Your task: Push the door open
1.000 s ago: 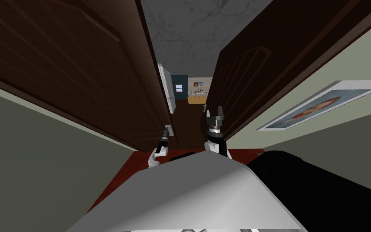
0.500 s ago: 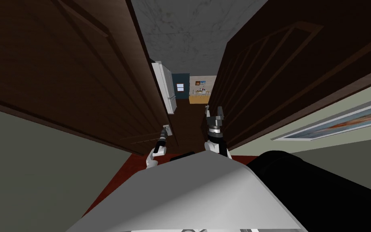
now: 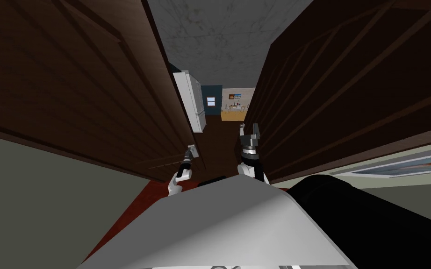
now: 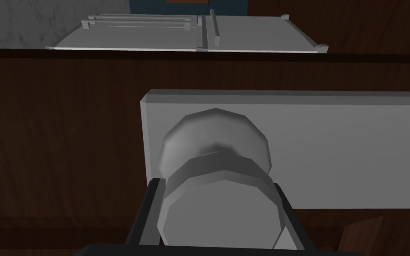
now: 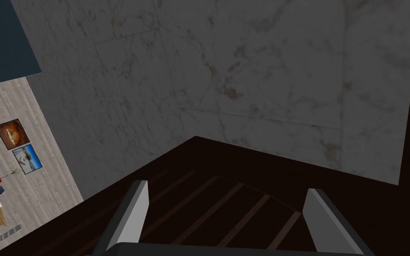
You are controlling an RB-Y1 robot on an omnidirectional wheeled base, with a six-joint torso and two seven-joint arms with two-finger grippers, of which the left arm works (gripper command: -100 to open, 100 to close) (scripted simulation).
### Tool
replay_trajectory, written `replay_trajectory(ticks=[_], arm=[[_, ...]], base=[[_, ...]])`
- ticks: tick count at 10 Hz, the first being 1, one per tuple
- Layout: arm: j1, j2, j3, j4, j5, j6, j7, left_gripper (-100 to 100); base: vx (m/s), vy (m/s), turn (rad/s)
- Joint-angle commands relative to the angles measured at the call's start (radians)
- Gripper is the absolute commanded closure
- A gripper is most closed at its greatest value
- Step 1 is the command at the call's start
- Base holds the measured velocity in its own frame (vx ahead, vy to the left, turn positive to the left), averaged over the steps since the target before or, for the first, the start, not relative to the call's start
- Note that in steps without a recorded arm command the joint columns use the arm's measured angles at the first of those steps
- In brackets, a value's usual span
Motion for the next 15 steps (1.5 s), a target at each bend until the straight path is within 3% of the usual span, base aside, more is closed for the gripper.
replay_trajectory(ticks=[1, 10, 14, 15], arm=[[-0.004, 0.005, 0.030, -0.003, 0.003, -0.001, -0.005, 100], [-0.023, -0.024, 0.152, 0.024, 0.014, -0.002, -0.027, 100], [-0.029, -0.041, 0.187, 0.032, 0.017, -0.002, -0.033, 100], [-0.025, -0.035, 0.189, 0.033, 0.017, 0.000, -0.034, 100]], base=[[0.137, -0.104, 0.071], [0.169, -0.124, 0.085], [0.163, -0.106, 0.068], [0.072, -0.031, 0.044]])
